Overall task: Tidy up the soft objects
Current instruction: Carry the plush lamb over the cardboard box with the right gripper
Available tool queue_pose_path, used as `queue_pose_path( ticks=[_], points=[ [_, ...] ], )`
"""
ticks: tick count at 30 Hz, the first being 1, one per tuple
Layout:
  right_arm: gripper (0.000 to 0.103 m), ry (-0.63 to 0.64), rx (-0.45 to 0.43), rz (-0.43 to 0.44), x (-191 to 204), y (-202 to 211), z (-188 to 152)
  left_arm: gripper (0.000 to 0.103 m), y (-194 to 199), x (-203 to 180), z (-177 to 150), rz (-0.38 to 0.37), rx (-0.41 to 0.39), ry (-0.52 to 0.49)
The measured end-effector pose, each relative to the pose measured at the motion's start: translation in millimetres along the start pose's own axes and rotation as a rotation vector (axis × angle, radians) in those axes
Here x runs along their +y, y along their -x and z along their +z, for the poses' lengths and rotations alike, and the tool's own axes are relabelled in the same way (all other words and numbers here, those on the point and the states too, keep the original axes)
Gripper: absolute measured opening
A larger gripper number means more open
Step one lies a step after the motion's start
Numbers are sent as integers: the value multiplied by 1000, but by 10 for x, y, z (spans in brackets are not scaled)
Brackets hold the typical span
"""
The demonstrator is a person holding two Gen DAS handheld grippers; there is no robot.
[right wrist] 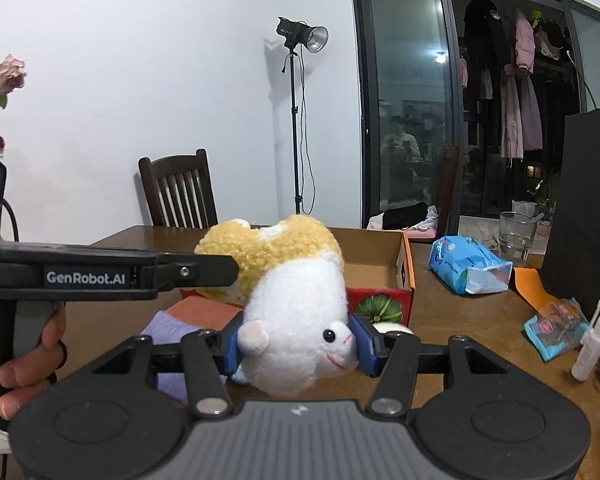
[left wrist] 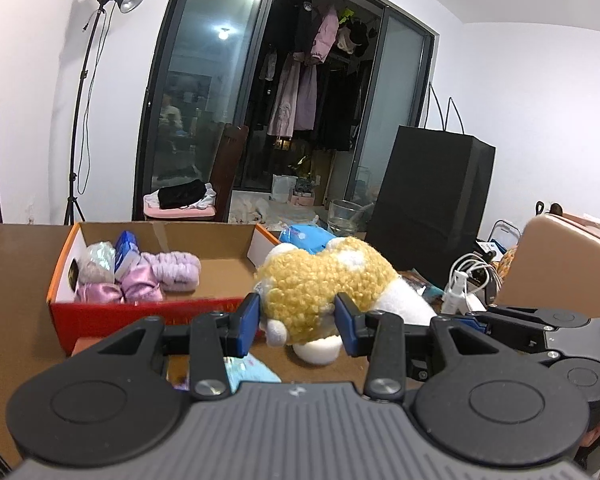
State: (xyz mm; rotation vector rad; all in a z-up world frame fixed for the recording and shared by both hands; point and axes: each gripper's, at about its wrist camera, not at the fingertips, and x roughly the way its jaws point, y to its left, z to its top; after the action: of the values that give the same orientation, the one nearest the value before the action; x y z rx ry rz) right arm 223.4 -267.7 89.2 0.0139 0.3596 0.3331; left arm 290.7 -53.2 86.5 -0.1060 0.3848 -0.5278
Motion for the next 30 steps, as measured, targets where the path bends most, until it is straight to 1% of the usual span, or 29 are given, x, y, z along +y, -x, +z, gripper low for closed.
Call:
queue_pose_path(
  ticks=[10,19,26,30],
  points=[
    [53,-4,21,-14,-204,-550,301,41,-553,318,314,-17,25,0],
    [53,-21,27,-17,-377,-1122,588,41,-1087,624,559,-9,35,18],
    [53,-27,56,-35,-544,-1594,720,41,-1547,855,631,-7,70,29],
    [53,-76,69,-29,-697,-1836,732,41,-1814,969,664,-15,95,36]
  ],
)
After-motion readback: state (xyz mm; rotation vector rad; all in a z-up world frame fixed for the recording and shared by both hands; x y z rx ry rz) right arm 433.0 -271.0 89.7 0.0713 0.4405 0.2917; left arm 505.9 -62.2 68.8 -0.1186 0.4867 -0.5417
